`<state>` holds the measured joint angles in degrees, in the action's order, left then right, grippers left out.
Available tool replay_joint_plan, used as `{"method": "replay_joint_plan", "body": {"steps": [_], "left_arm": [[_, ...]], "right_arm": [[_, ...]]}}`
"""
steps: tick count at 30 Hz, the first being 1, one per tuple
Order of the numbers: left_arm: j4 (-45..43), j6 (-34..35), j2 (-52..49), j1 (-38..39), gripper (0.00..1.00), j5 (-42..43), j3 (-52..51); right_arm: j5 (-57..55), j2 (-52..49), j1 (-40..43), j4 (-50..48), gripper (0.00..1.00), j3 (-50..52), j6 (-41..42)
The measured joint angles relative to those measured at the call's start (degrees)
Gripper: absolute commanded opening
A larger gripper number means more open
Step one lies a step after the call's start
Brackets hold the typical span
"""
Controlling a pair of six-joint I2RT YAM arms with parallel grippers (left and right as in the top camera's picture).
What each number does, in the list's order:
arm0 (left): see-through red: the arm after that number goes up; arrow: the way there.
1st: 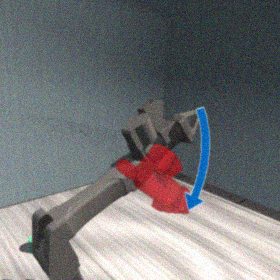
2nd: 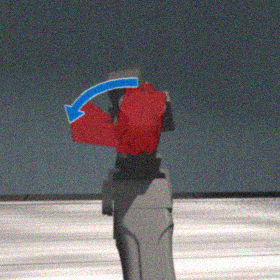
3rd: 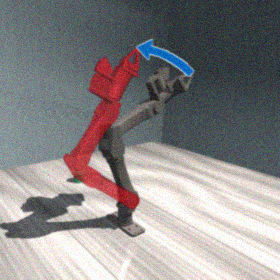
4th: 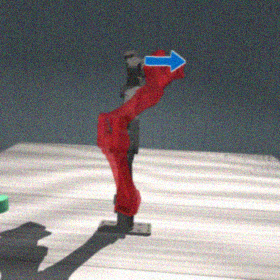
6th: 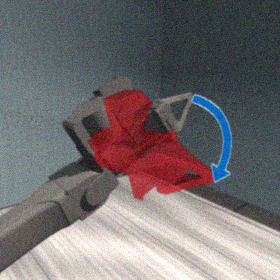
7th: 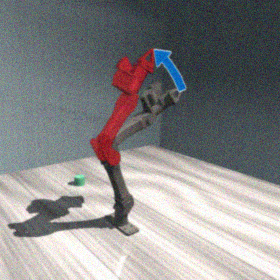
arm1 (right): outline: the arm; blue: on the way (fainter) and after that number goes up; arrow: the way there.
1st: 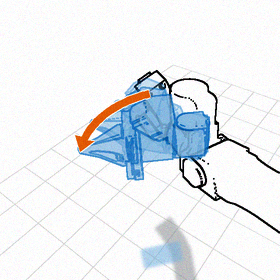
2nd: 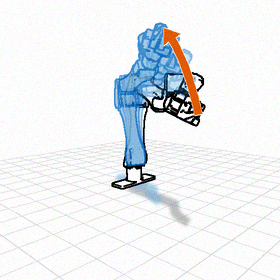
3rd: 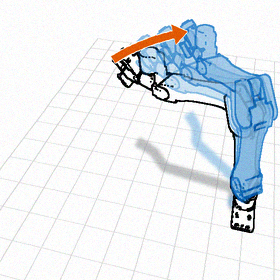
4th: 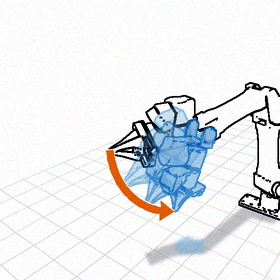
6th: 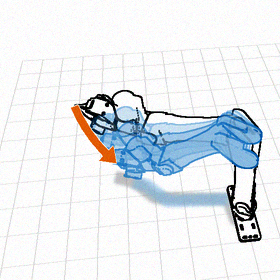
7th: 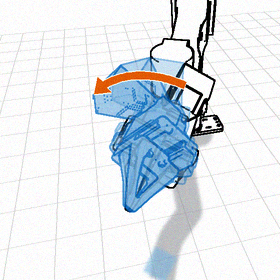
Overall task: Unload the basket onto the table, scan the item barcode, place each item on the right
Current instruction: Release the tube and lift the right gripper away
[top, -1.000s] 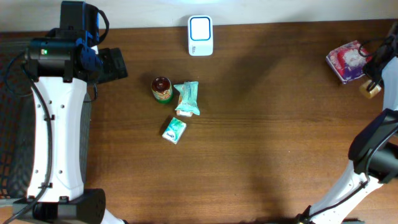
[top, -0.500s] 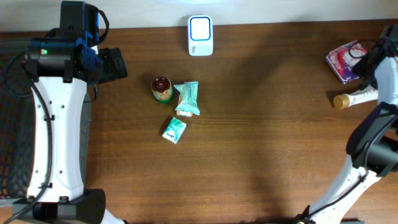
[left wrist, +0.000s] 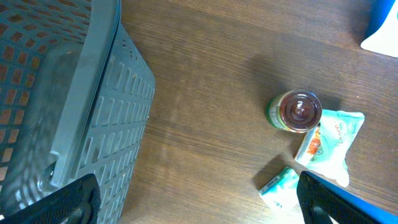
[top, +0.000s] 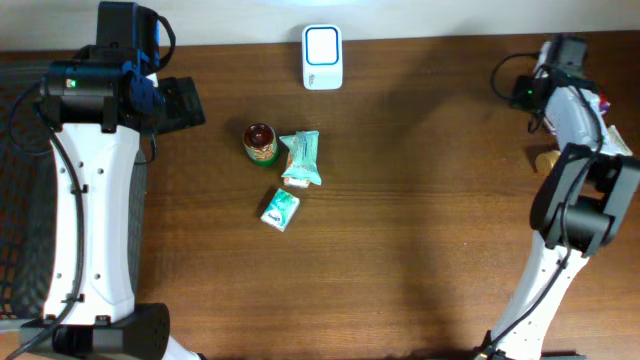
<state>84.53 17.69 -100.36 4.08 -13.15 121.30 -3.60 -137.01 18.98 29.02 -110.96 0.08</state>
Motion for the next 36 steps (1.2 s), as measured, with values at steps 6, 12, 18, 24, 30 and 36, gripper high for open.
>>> {"method": "replay_joint_plan", "body": {"steps": [6,12,18,24,30,36], "left_arm": [[0.02,0.00,0.00,0.00,0.99,0.00,0.00],[0.04,0.02,0.00,0.00,0.99,0.00,0.00],[0.04,0.00,0.00,0.00,0.99,0.00,0.02],[-0.02,0.00,0.00,0.00,0.99,0.00,0.00],[0.00,0.00,0.00,0.00,0.99,0.00,0.00],[0.00,0.00,0.00,0.00,0.99,0.00,0.02]], "right_arm": [[-4.11,-0.96,5.16,-1.53,0.04,0.00,10.29],[-5.20,0.68,6.45,2.38,0.04,-1.44,13.22],[-1.38,13.53,3.48,25.49,0.04,-3.23,14.86],[3.10,13.20,2.16,44.19,0.05,-3.08,14.95],[-1.73,13.07,2.19,38.40,0.07,3.76,14.99],[-3.28,13.03,2.27,33.40,0.06,10.78,14.97]]}}
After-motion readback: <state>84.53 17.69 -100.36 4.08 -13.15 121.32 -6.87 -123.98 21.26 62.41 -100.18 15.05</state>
